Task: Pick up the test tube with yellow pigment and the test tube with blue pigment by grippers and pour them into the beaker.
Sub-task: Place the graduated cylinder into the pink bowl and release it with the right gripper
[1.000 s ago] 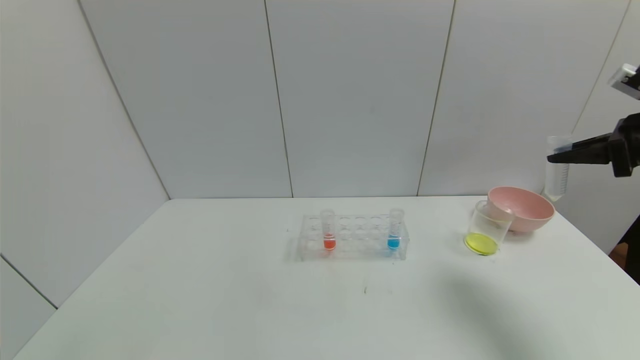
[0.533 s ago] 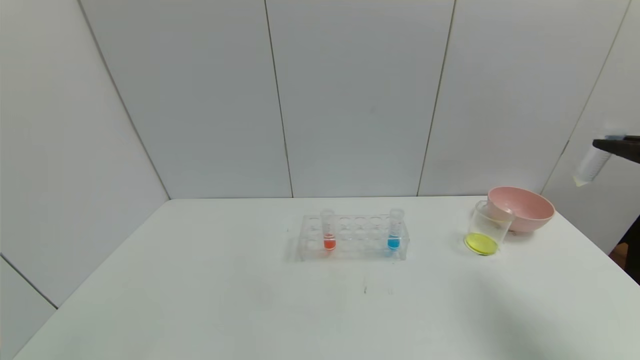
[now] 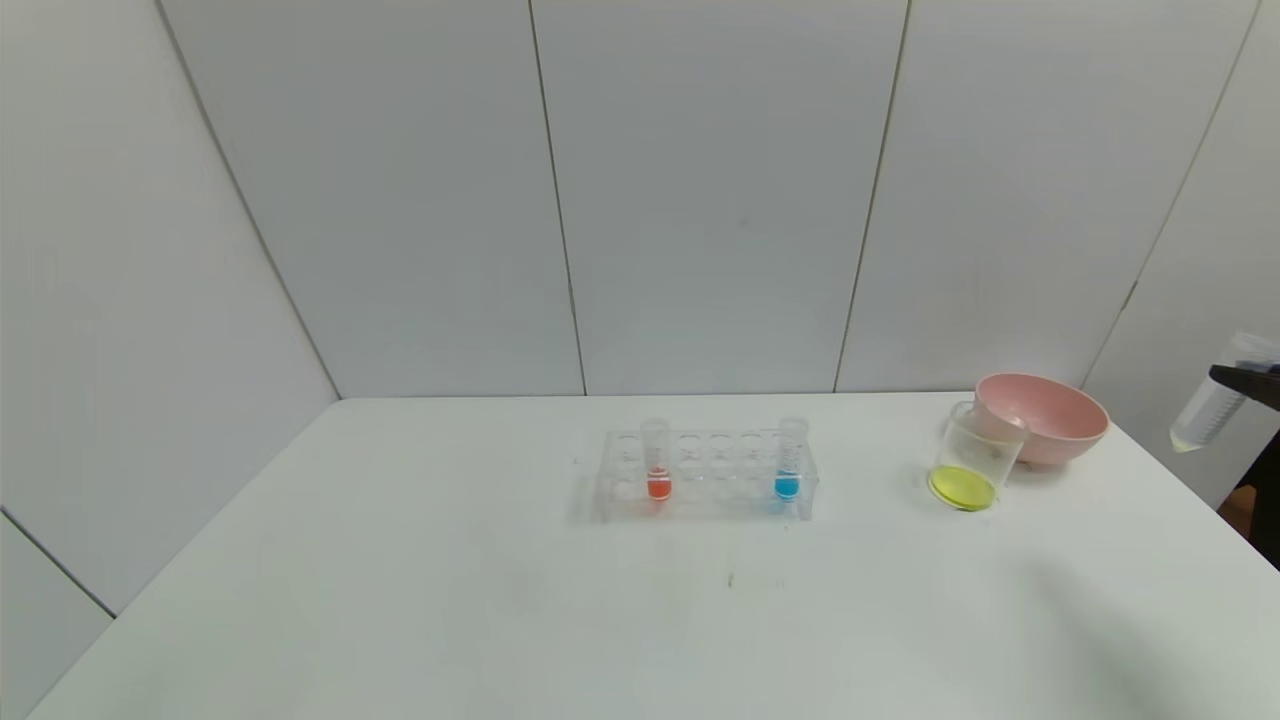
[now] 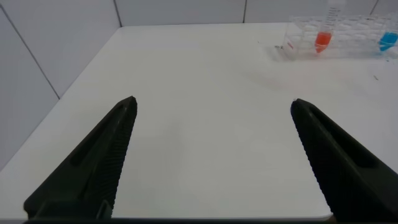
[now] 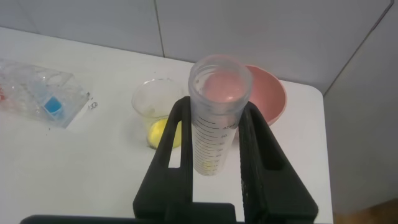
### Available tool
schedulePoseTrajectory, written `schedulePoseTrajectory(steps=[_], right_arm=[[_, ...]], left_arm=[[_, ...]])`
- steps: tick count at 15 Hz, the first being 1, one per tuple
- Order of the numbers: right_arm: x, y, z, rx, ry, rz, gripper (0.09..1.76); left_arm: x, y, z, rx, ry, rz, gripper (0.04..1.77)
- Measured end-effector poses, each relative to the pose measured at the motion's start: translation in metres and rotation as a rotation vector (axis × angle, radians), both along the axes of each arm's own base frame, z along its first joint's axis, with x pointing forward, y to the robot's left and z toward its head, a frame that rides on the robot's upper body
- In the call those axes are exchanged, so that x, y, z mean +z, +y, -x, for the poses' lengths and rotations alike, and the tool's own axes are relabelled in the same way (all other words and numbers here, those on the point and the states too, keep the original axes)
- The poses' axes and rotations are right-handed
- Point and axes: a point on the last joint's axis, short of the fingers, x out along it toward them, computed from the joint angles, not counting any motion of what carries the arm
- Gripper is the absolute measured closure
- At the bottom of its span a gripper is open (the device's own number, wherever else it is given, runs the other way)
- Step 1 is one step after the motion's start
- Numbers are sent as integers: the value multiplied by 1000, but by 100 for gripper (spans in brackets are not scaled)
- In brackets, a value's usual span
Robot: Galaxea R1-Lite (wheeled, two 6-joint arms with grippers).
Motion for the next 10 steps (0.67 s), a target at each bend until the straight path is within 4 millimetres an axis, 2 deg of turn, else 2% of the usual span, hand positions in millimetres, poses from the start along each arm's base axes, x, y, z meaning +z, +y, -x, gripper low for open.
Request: schedulePoseTrajectory(steps=[2,4,10], right_arm=[[-6,-4,-17,11,-18,7,135],[-12,-5,-43,24,-18,-9,135],[-19,-4,-146,-8,-56,-59,135]], left_arm=[[0,0,0,0,0,0,5],[0,0,0,0,0,0,5],[0,0,0,0,0,0,5]])
